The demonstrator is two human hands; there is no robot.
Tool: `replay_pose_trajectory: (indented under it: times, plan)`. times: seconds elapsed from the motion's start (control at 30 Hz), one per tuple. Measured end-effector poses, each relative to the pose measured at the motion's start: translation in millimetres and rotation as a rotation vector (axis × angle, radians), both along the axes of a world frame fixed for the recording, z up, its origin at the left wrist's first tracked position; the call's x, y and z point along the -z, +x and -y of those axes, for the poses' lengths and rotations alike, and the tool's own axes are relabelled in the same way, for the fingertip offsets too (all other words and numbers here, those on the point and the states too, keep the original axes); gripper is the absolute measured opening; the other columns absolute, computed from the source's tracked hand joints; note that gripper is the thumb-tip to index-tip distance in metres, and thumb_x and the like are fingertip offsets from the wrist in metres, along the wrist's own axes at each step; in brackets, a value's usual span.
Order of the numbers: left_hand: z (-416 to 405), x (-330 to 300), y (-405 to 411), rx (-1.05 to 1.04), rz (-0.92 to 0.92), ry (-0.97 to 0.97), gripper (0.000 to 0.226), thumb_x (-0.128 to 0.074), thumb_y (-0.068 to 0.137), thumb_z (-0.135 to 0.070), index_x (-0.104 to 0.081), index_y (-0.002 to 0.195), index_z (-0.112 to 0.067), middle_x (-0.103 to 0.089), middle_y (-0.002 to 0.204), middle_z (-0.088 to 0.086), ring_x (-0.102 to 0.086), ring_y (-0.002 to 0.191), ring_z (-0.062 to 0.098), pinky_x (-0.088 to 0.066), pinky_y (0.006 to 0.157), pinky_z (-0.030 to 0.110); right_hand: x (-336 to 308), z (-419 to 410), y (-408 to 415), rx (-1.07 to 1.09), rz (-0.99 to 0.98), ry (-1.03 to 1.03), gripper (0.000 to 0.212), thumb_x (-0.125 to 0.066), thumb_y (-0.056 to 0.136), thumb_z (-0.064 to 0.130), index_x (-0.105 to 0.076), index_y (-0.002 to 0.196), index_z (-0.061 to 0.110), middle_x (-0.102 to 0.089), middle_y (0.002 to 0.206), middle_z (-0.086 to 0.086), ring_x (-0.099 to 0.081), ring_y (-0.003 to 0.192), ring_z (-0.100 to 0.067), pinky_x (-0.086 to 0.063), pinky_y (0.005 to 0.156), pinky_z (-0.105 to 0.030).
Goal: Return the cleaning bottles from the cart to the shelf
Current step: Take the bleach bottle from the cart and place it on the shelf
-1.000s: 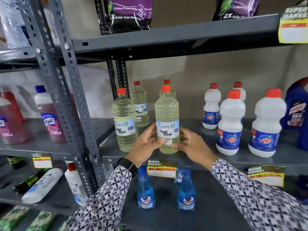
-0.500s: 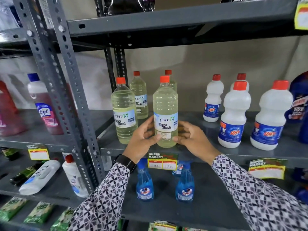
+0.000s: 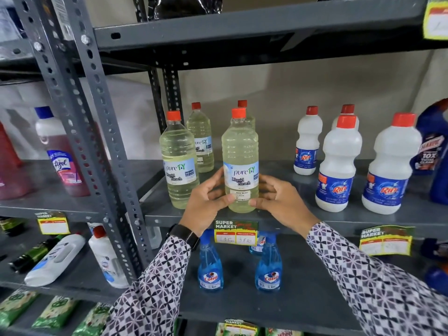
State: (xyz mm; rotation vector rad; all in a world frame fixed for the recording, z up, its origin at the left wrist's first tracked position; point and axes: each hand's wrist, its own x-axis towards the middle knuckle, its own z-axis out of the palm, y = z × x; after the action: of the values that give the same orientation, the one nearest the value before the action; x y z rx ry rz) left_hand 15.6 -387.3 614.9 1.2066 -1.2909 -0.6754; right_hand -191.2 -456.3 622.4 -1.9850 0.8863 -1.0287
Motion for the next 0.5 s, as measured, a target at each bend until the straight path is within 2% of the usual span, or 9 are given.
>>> replay_pose_trajectory:
  times: [0.1,0.17,0.37,0.5]
  plan:
    - [0.8,0.9,1.0,0.008,-0.002,0.002,0.079,-0.073,0.088,0.011,-0.044,0.157,-0.015,-0.074,0.125,-0.016,-0.075,0.109,0.001,-0.062,0.085,0.020,0.8,-2.8,1.4,0.017,0.011,-0.010,0.077,-0.088,0.079,0.012,-0.054,0.148,0.021,-0.073,0.130,0.005,-0.076,0.104,-0.003,-0.062,0.093,-0.029]
    - [0.8,1.2,0.7,0.017,-0.010,-0.004,0.079,-0.071,0.089,0.013,-0.043,0.157,-0.016,-0.075,0.121,-0.019,-0.076,0.108,0.000,-0.062,0.085,0.020,2.1,-4.2,2.8,0.023,0.016,-0.016,0.075,-0.086,0.080,0.010,-0.055,0.147,0.021,-0.072,0.125,0.011,-0.075,0.099,0.003,-0.062,0.089,-0.022]
    - [2.1,3.3,-0.6,0.025,-0.014,-0.031,0.078,-0.069,0.091,0.013,-0.042,0.157,-0.017,-0.074,0.126,-0.016,-0.075,0.112,0.002,-0.062,0.087,0.021,1.2,-4.7,4.3,0.028,0.002,-0.032,0.076,-0.085,0.082,0.013,-0.052,0.150,0.022,-0.071,0.133,0.006,-0.074,0.099,0.006,-0.060,0.086,-0.016]
    - [3.8,8.6,-2.6,-0.030,0.059,-0.051,0.077,-0.071,0.093,0.005,-0.041,0.159,-0.023,-0.071,0.133,-0.016,-0.071,0.124,0.009,-0.060,0.101,0.031,1.6,-5.8,3.7,0.018,0.008,-0.020,0.076,-0.084,0.083,0.012,-0.051,0.151,0.024,-0.071,0.133,0.007,-0.074,0.097,0.006,-0.060,0.091,-0.021]
